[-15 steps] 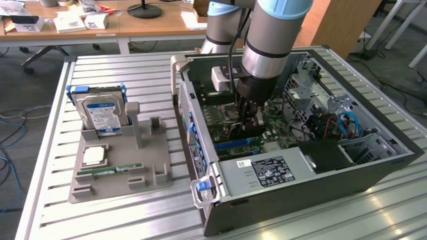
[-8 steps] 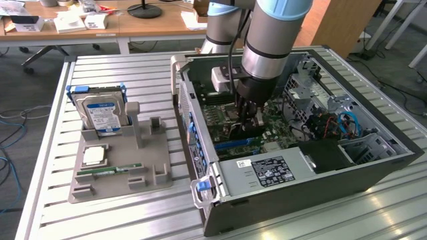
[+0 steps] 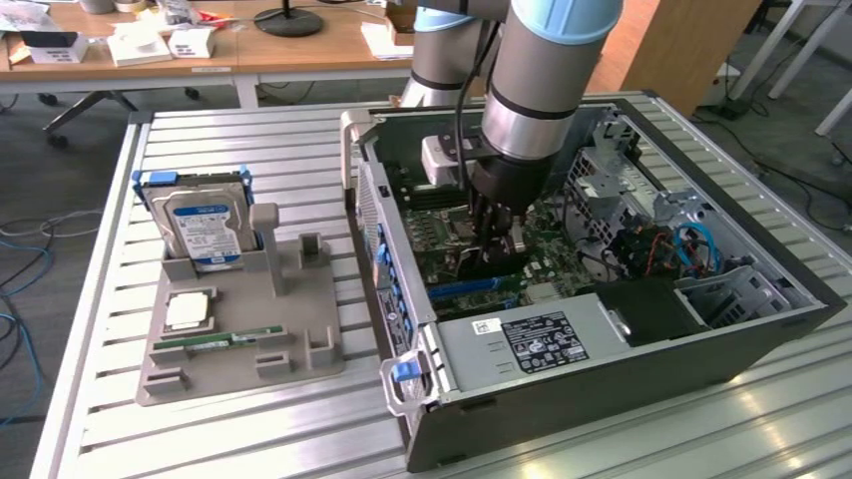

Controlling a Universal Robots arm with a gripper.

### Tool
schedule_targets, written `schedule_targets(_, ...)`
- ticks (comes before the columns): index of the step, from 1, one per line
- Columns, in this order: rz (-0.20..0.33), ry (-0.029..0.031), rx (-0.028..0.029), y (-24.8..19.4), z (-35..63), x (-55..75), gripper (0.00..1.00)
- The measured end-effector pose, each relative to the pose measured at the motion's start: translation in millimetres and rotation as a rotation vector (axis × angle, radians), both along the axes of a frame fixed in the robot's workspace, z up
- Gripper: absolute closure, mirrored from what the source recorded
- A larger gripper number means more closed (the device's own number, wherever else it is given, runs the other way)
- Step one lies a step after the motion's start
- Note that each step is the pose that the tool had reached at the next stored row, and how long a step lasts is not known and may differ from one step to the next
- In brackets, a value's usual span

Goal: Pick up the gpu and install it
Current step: 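Insert the gpu into the slot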

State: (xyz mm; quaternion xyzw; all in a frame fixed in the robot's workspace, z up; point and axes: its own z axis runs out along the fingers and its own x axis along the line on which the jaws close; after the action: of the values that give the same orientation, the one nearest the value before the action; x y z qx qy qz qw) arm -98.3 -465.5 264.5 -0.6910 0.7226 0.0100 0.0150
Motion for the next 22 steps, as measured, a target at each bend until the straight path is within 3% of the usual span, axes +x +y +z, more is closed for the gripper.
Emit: schedule_targets(22,0.003,-0.0018,0.0002,0.0,-3.7,-0.1,0.74)
